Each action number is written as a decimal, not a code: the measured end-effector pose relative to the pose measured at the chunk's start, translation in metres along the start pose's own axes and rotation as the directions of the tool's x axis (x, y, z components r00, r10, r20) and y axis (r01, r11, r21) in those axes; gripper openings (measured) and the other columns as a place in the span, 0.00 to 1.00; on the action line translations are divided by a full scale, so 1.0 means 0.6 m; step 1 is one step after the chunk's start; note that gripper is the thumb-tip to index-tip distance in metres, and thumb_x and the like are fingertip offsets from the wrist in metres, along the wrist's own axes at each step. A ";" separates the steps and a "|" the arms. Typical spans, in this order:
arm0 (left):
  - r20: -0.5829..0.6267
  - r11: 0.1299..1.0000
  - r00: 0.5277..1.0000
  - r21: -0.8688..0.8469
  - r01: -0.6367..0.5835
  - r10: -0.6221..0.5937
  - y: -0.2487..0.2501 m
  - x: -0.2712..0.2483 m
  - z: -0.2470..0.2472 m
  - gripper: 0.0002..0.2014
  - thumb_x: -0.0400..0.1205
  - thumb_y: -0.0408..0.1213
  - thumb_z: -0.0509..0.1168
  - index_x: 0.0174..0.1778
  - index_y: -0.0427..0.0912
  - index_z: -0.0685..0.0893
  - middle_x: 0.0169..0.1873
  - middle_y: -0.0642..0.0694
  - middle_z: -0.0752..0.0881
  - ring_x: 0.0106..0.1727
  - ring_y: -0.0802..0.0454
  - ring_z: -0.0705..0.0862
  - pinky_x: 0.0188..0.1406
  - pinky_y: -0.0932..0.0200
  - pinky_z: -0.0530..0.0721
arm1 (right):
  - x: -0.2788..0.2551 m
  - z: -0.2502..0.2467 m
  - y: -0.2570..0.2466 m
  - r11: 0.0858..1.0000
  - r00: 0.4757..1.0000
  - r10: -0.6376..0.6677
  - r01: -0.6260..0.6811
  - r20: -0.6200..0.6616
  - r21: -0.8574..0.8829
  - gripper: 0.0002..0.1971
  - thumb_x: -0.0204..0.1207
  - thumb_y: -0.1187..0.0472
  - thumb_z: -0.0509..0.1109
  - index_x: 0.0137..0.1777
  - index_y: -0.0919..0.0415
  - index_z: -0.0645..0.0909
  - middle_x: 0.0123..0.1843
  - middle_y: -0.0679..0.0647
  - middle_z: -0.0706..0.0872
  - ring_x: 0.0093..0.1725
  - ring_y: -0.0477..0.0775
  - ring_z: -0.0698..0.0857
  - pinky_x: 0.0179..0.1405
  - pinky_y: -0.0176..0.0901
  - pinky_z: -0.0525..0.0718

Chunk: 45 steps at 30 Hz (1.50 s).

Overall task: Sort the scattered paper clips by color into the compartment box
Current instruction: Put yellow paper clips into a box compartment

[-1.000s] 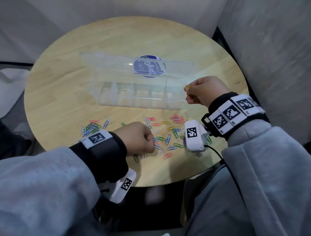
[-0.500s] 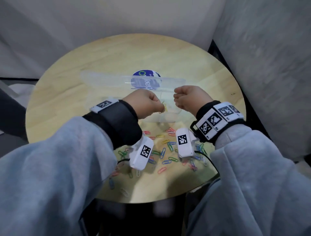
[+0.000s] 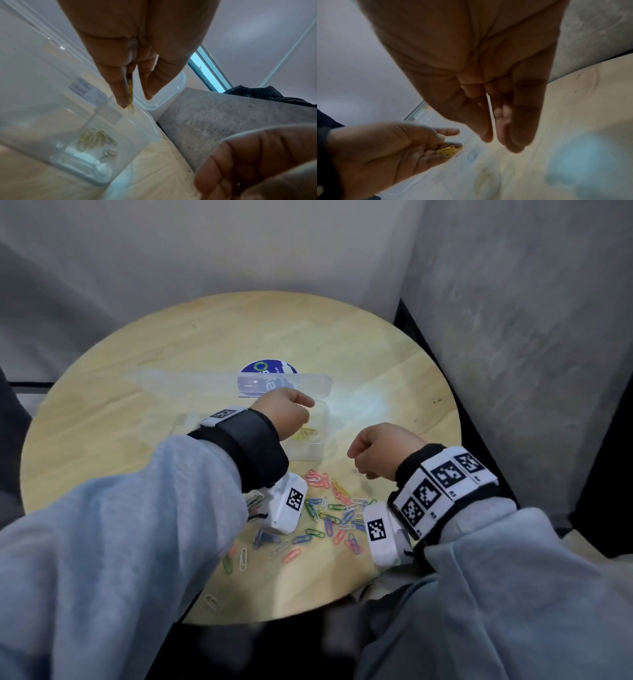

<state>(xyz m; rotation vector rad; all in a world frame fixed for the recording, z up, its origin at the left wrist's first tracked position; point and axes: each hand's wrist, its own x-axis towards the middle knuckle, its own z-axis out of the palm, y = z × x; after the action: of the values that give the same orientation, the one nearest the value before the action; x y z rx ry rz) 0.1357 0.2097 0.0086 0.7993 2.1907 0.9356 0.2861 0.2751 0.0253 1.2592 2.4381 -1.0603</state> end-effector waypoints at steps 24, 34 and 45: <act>0.242 0.704 0.969 0.679 -0.208 0.052 -0.058 -0.050 0.048 0.10 0.81 0.39 0.62 0.57 0.47 0.81 0.59 0.45 0.84 0.59 0.45 0.81 0.44 0.60 0.70 | 0.059 0.084 -0.016 0.910 0.983 -0.093 0.149 0.160 -0.388 0.07 0.75 0.67 0.65 0.52 0.58 0.76 0.48 0.56 0.80 0.46 0.57 0.78 0.42 0.42 0.73; 0.251 0.748 0.965 0.654 -0.115 -0.070 -0.071 -0.054 0.033 0.08 0.78 0.39 0.66 0.51 0.45 0.86 0.52 0.46 0.87 0.51 0.47 0.83 0.42 0.63 0.72 | 0.066 0.077 -0.003 0.905 0.990 -0.070 0.113 0.119 -0.410 0.12 0.76 0.64 0.67 0.59 0.62 0.76 0.51 0.58 0.81 0.47 0.56 0.77 0.43 0.41 0.73; 0.344 0.967 0.933 -0.182 0.177 -0.106 -0.097 -0.061 -0.020 0.11 0.77 0.20 0.64 0.36 0.41 0.76 0.29 0.41 0.81 0.26 0.52 0.81 0.35 0.62 0.83 | 0.062 0.054 0.009 0.895 0.994 -0.047 0.086 0.098 -0.438 0.14 0.75 0.66 0.63 0.58 0.55 0.80 0.58 0.54 0.82 0.45 0.54 0.78 0.32 0.37 0.73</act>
<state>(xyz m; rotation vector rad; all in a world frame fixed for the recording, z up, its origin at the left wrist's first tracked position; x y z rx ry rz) 0.1334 0.1455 -0.0191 0.6351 1.7977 0.8717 0.2631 0.2786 -0.0184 0.9651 2.4762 -0.5084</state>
